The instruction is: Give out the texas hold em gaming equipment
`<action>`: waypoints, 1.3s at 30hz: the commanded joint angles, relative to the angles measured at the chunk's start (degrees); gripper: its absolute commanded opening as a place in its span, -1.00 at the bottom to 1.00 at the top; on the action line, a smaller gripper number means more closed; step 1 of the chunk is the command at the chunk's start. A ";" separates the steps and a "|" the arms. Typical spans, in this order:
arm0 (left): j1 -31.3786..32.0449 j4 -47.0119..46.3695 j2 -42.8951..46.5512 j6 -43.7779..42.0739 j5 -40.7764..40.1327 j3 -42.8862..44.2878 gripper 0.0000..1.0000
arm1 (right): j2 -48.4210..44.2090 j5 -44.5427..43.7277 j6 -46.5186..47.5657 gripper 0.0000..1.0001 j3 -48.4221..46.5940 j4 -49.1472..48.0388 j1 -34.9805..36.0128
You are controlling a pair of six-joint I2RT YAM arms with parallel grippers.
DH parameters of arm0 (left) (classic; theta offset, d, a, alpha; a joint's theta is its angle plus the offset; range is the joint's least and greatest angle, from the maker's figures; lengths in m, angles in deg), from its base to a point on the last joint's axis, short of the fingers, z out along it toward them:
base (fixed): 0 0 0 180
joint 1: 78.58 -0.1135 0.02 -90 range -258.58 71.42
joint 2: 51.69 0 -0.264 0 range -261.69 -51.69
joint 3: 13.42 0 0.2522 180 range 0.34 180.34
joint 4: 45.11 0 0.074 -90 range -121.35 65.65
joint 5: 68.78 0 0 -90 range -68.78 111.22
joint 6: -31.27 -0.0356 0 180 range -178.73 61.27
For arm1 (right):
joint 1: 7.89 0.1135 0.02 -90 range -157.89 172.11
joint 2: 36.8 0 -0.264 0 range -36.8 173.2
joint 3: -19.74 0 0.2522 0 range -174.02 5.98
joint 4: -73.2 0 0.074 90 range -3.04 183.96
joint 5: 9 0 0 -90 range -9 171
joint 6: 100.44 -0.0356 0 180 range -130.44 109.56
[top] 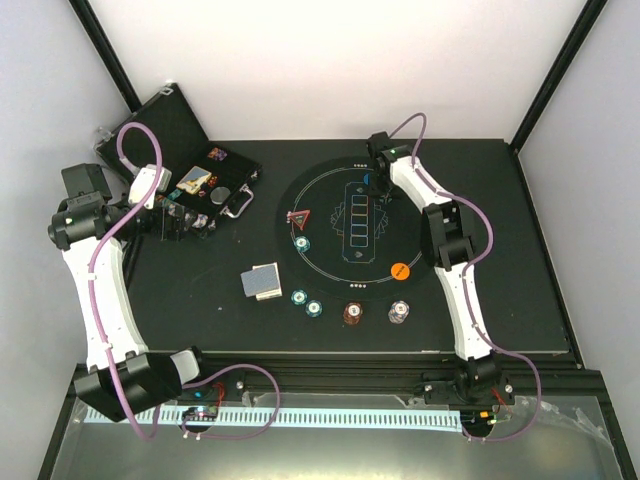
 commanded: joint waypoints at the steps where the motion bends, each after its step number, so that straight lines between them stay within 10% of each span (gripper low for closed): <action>1: -0.41 0.94 -0.60 -0.53 1.05 2.71 0.98 | 1.10 1.47 0.45 -0.67 -2.57 -1.02 -0.03; 10: -0.38 1.56 -0.46 -1.03 1.10 2.64 0.98 | -3.76 1.79 0.69 0.44 -3.28 1.22 0.28; 17: -0.39 2.34 -0.05 -1.00 1.30 3.14 0.98 | -20.20 0.52 1.47 0.52 9.03 -0.41 6.36; 25: -0.47 2.54 0.77 -0.54 2.51 2.83 0.98 | -39.87 2.55 -2.94 0.76 40.35 -11.39 28.68; 39: -0.57 3.24 1.74 -0.80 2.88 2.71 0.97 | -35.90 7.86 -9.63 0.79 54.10 -18.21 45.47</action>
